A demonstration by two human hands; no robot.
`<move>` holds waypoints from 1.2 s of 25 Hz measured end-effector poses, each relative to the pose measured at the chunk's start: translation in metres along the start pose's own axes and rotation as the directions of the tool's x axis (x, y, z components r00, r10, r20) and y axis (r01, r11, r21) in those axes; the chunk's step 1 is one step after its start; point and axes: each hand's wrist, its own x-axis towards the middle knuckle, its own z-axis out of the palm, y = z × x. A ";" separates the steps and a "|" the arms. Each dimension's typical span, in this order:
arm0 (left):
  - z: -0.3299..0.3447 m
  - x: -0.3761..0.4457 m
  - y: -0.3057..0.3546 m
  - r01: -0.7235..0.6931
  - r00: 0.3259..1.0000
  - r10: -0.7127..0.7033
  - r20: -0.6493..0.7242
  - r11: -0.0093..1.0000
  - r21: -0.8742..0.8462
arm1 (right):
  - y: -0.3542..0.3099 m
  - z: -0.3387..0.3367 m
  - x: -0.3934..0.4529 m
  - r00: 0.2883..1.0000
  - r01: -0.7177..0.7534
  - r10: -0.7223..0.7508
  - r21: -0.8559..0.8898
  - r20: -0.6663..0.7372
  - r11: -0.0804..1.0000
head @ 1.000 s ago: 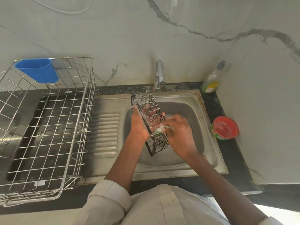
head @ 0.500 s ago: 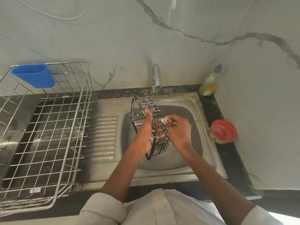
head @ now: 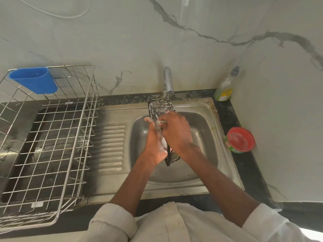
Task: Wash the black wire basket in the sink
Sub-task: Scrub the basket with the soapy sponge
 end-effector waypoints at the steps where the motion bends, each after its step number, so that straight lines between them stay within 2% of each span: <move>1: -0.002 0.001 -0.001 0.007 1.000 -0.006 -0.023 1.000 0.024 | -0.001 -0.001 0.002 0.999 0.008 -0.007 -0.030 0.036 1.000; 3: -0.005 -0.001 0.002 0.048 0.996 -0.047 -0.081 0.999 0.005 | -0.001 -0.004 -0.011 0.993 0.076 -0.072 -0.031 0.098 0.997; 5: -0.006 -0.004 0.009 0.055 0.993 -0.062 -0.099 0.996 -0.069 | 0.011 -0.009 -0.034 0.988 0.138 -0.138 0.011 0.072 0.990; 6: -0.005 -0.005 0.011 0.042 0.993 -0.051 -0.107 0.996 -0.079 | 0.020 -0.012 -0.039 0.994 0.098 -0.099 0.031 0.039 0.995; 9: 0.001 -0.001 0.011 0.016 0.986 -0.023 -0.162 0.999 -0.045 | 0.032 -0.010 -0.037 0.984 -0.156 0.163 0.094 -0.076 0.983; 11: 0.005 -0.001 0.008 -0.001 0.971 -0.011 -0.238 0.999 -0.050 | 0.026 0.001 -0.039 0.986 -0.070 0.086 0.113 -0.140 0.991; 13: 0.005 0.002 0.006 0.004 0.972 -0.032 -0.231 0.993 -0.121 | 0.021 0.004 -0.043 0.981 0.064 -0.043 0.103 -0.188 0.993; 17: 0.010 0.003 0.006 0.056 0.975 -0.085 -0.205 0.988 -0.146 | 0.028 -0.002 -0.032 0.933 -0.089 0.129 0.131 -0.335 0.987; 19: 0.016 0.000 0.006 0.066 0.977 -0.099 -0.188 0.983 -0.174 | 0.023 0.012 -0.044 0.948 0.004 0.032 0.112 -0.318 0.994; 21: 0.018 -0.004 0.007 0.038 0.977 -0.076 -0.197 0.980 -0.194 | 0.018 0.017 -0.050 0.953 0.074 -0.020 0.167 -0.304 0.983; 24: 0.015 -0.004 0.009 0.034 0.989 -0.074 -0.125 0.955 -0.296 | 0.020 0.016 -0.043 0.962 0.070 -0.023 0.162 -0.273 0.984; 27: 0.006 0.002 0.013 0.000 0.987 -0.058 -0.150 0.932 -0.363 | 0.033 0.017 -0.061 0.965 0.114 -0.082 0.117 -0.248 0.987; 30: 0.007 -0.001 0.018 -0.021 0.988 -0.033 -0.150 0.938 -0.346 | 0.037 0.012 -0.076 0.975 0.044 -0.010 0.148 -0.223 0.988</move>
